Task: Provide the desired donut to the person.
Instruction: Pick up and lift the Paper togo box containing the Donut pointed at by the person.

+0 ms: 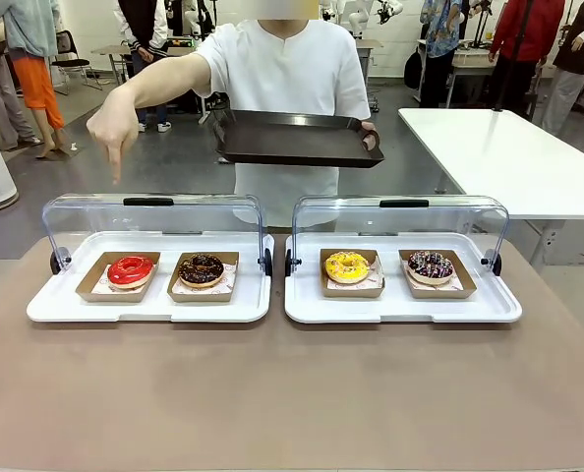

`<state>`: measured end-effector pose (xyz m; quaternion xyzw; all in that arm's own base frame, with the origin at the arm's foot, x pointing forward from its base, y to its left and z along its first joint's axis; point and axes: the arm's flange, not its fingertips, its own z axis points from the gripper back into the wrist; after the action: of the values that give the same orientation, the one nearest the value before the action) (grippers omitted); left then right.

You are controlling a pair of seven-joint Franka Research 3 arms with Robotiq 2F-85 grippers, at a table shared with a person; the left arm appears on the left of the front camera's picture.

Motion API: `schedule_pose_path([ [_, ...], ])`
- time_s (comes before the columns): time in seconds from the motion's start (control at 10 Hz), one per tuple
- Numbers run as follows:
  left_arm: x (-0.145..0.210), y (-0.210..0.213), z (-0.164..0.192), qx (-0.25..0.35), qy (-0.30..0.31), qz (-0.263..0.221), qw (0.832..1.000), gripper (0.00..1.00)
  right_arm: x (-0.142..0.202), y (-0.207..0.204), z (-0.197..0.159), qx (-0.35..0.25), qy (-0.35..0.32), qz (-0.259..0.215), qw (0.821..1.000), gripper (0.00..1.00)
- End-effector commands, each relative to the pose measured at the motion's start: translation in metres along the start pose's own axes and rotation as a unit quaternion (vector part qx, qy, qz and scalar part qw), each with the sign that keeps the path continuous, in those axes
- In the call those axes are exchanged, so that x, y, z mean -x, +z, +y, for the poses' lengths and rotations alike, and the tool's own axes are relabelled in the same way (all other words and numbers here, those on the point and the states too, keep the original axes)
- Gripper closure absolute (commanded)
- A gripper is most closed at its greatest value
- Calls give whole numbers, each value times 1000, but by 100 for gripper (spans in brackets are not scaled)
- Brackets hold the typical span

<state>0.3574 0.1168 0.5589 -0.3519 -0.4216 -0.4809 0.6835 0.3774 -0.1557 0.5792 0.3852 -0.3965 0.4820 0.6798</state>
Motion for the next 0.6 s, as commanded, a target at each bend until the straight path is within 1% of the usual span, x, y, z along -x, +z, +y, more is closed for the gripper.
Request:
schedule_pose_path([
  [0.0,1,2,-1,3,-4,-4,1000,0,-1,2,0,-2,0,-5,1000,0],
  [0.5,1,2,-1,3,-4,-4,1000,0,-1,2,0,-2,0,-5,1000,0],
])
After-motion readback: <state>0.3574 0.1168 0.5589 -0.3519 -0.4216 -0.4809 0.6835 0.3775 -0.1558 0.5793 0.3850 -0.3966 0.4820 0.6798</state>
